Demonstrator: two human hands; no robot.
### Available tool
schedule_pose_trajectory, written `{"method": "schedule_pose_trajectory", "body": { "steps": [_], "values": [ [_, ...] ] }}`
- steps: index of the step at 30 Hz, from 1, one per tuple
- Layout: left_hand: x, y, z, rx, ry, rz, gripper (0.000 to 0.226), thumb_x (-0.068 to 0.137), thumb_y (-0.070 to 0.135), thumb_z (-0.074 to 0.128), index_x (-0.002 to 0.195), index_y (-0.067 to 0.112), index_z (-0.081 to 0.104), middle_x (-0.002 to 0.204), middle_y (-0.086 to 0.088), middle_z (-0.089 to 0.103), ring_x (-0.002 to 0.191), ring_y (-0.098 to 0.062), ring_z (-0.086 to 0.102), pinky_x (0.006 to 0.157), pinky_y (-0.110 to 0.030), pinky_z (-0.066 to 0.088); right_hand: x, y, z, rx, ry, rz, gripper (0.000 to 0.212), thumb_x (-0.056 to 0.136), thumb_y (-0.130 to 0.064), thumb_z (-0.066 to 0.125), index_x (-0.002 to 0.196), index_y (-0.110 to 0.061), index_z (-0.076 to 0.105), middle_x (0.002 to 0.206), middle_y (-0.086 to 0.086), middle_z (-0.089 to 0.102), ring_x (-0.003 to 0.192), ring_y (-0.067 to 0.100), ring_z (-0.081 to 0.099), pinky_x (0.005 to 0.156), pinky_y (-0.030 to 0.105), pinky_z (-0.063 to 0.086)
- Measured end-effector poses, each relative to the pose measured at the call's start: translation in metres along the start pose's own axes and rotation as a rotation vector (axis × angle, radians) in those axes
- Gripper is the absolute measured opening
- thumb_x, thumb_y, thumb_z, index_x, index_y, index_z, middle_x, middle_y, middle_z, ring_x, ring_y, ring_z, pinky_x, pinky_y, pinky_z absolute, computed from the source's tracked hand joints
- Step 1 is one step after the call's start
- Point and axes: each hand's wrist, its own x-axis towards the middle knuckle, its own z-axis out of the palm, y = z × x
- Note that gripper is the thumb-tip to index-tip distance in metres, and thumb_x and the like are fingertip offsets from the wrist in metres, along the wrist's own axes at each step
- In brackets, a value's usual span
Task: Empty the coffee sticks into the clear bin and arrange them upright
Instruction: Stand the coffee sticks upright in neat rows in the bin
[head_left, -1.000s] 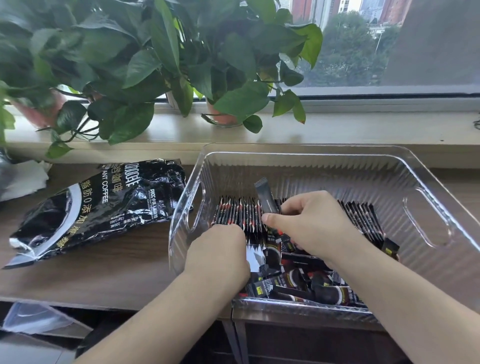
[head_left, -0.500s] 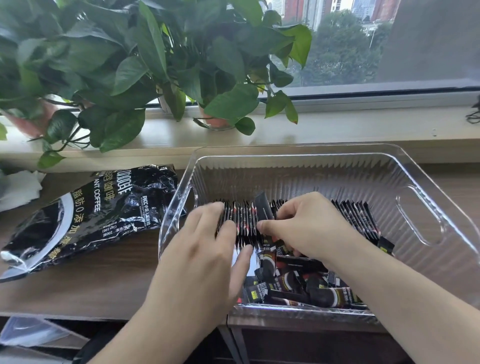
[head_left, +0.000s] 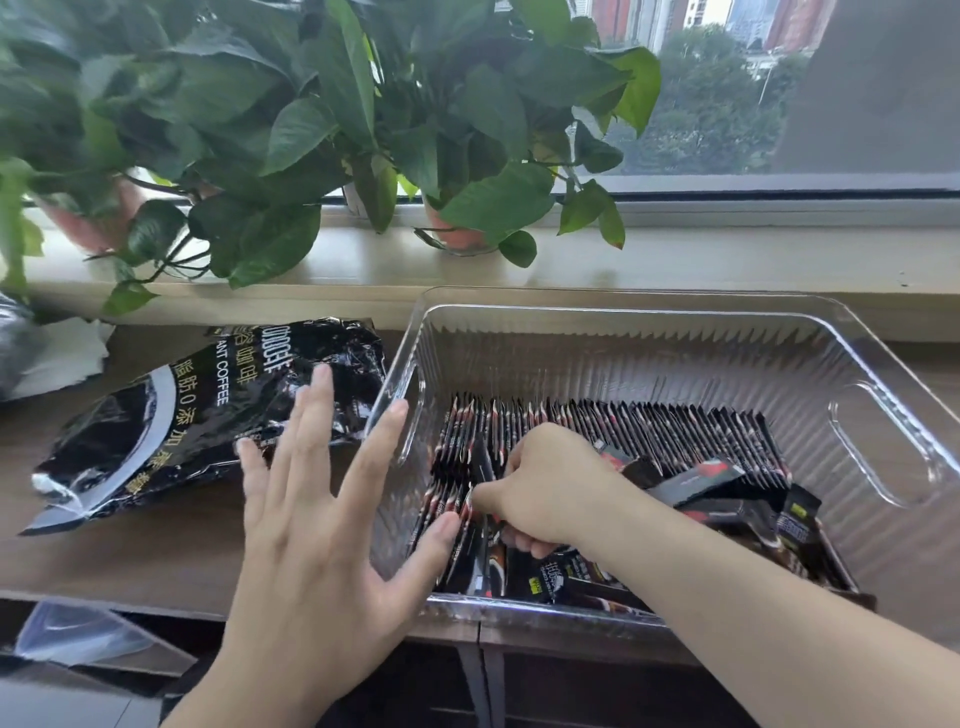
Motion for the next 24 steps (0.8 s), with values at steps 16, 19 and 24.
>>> {"method": "schedule_pose_trajectory", "body": {
  "steps": [16, 19, 24],
  "values": [
    [-0.017, -0.002, 0.009, -0.126, -0.075, -0.020, 0.088, 0.076, 0.073, 0.054, 0.148, 0.026, 0.036, 0.159, -0.003, 0.031, 0.144, -0.022, 0.035, 0.111, -0.063, 0.026, -0.002, -0.002, 0.020, -0.106, 0.148, -0.106, 0.033, 0.093, -0.031, 0.065, 0.081, -0.001, 0.070, 0.058, 0.011, 0.072, 0.049, 0.022, 0.071, 0.059, 0.038, 0.063],
    [-0.028, 0.003, 0.017, -0.116, -0.095, -0.052, 0.092, 0.074, 0.076, 0.053, 0.148, 0.024, 0.037, 0.154, -0.008, 0.040, 0.138, -0.027, 0.045, 0.108, -0.064, 0.030, 0.002, 0.002, 0.024, -0.097, 0.122, -0.080, 0.023, 0.089, -0.027, 0.067, 0.077, -0.008, 0.070, 0.062, 0.008, 0.073, 0.056, 0.022, 0.073, 0.064, 0.042, 0.064],
    [-0.038, 0.005, 0.028, -0.132, -0.105, -0.084, 0.095, 0.073, 0.079, 0.052, 0.147, 0.021, 0.037, 0.153, -0.009, 0.042, 0.135, -0.024, 0.047, 0.106, -0.064, 0.035, -0.003, -0.004, 0.023, -0.212, 0.201, -0.082, 0.044, 0.088, -0.043, 0.070, 0.075, -0.001, 0.068, 0.068, 0.011, 0.073, 0.061, 0.025, 0.072, 0.064, 0.039, 0.062]
  ]
}}
